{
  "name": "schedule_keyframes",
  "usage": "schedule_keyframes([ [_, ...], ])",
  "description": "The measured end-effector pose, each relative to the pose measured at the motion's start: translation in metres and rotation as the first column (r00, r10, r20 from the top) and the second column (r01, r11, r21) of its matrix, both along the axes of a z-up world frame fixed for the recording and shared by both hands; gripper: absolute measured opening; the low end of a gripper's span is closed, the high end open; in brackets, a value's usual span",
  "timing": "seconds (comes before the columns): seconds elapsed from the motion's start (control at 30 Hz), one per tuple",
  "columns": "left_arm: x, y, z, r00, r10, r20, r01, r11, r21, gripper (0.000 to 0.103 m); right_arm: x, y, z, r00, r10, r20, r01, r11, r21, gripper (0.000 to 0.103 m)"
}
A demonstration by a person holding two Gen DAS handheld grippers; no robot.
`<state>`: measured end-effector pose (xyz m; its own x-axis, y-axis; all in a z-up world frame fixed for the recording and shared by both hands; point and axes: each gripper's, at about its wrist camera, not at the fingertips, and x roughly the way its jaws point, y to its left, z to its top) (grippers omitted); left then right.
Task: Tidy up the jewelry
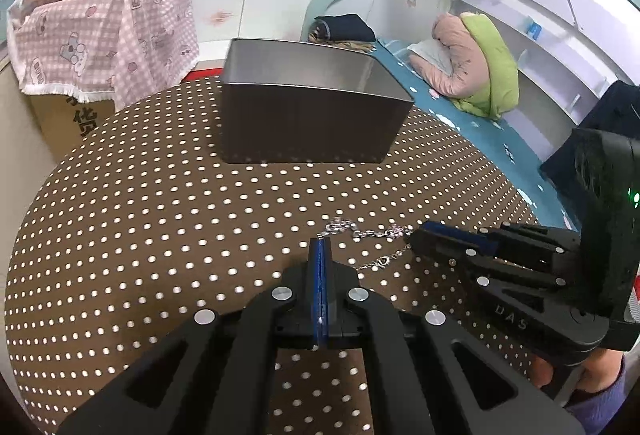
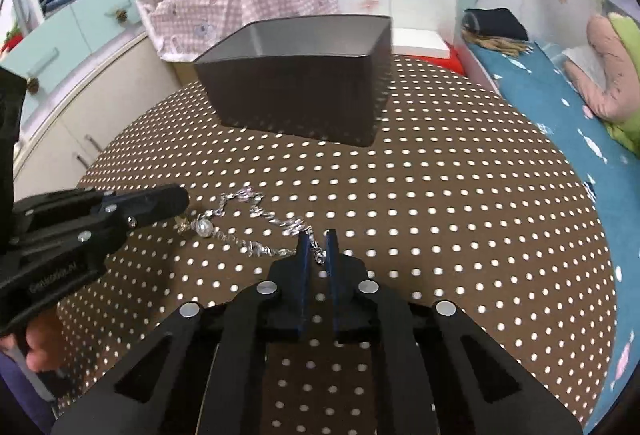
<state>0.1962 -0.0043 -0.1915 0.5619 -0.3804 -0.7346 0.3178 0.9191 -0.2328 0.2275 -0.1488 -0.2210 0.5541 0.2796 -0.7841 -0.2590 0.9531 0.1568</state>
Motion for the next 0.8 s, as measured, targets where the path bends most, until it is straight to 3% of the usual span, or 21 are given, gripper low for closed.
schedule_keyframes([
  [0.13, -0.002, 0.010, 0.002, 1.000, 0.011, 0.000, -0.011, 1.000, -0.010, 0.000, -0.003, 0.001, 0.011, 0.999, -0.004, 0.043, 0.003, 1.000, 0.015, 0.005],
  [0.57, 0.005, 0.026, 0.022, 0.999, 0.031, 0.016, -0.031, 0.999, -0.036, 0.000, -0.005, 0.000, 0.089, 0.983, 0.000, 0.184, -0.014, 0.997, 0.078, 0.005],
  [0.8, 0.012, 0.020, 0.045, 0.998, -0.012, 0.059, 0.015, 0.999, -0.052, 0.000, 0.006, 0.003, 0.115, 0.976, 0.002, 0.219, -0.018, 0.997, 0.070, 0.005],
])
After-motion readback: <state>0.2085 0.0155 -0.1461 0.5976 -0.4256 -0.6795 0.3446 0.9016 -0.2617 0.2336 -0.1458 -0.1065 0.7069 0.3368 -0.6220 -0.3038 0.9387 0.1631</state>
